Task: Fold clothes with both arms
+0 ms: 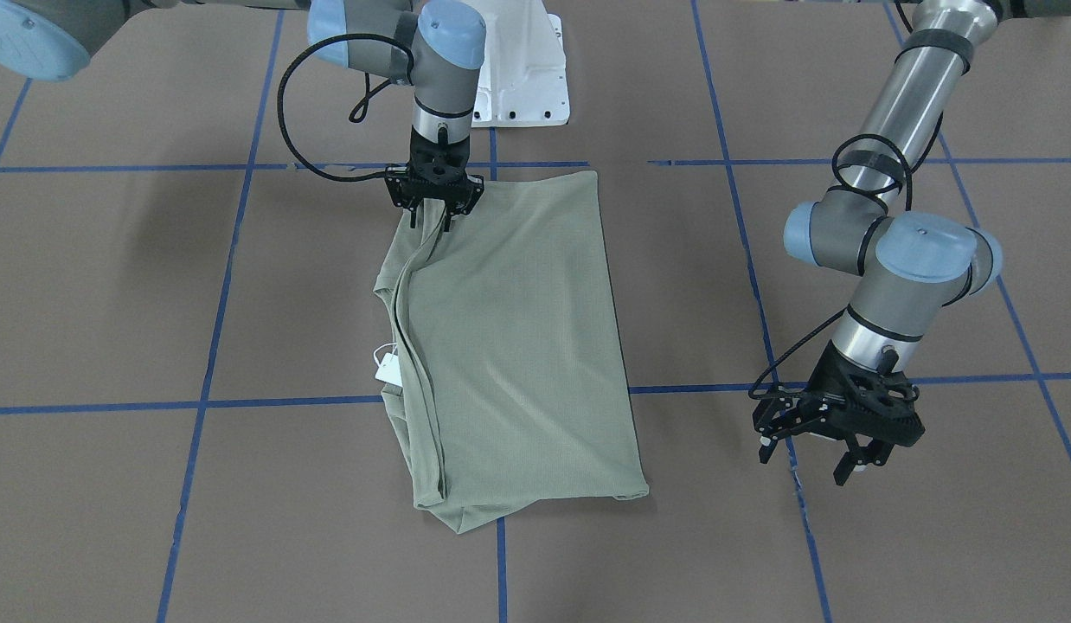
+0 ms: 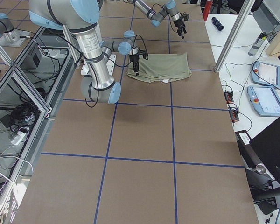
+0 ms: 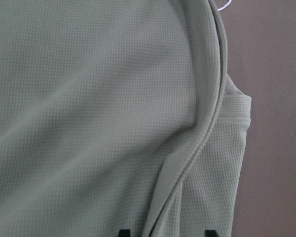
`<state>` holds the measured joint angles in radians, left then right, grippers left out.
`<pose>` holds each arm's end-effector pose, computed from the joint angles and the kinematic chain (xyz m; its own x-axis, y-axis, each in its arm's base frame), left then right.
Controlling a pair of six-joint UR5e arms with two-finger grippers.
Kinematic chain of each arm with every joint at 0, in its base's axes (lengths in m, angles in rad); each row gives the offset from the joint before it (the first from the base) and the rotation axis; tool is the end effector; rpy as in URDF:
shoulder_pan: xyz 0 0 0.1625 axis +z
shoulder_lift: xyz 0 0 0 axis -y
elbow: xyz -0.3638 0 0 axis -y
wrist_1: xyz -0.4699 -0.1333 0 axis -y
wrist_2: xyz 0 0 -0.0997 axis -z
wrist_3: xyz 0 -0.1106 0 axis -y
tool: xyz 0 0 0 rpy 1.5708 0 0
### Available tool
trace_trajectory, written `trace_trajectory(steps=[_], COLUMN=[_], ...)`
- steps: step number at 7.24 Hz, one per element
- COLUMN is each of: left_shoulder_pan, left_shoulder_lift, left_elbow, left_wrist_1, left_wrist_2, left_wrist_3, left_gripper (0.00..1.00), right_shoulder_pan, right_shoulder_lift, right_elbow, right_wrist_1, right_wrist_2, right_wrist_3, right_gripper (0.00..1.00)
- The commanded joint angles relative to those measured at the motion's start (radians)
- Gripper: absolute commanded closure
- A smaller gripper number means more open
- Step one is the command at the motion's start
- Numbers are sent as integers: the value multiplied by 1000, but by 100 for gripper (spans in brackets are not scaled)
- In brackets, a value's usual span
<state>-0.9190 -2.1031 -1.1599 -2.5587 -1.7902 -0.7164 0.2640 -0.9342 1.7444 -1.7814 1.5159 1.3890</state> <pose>0.3937 -0.6960 0.3779 0.6734 0.3309 -0.6611 0.2282 0.7575 0.6116 -0.6247 -0.3132 0.1495 0.8363 0.0391 0.5468 -0.1416 0.9790 0.1466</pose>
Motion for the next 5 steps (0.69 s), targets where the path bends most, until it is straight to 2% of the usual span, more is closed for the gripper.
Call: trace_trajectory(steps=[1, 3, 5], left_shoulder_pan=[0, 0, 0], left_shoulder_lift=[0, 0, -1], left_elbow=[-1, -1, -3], left_wrist_1=[0, 0, 0], left_wrist_2=[0, 0, 0], left_wrist_3=[0, -2, -17], left_gripper=[0, 0, 0], right_shoulder_pan=[7, 14, 18], right_shoulder_lift=[-2, -23, -63], right_elbow=[13, 67, 81], right_wrist_1=[-35, -91, -90], right_wrist_2=[-5, -5, -23], right_wrist_3=[-8, -16, -27], right_gripper=[100, 100, 100])
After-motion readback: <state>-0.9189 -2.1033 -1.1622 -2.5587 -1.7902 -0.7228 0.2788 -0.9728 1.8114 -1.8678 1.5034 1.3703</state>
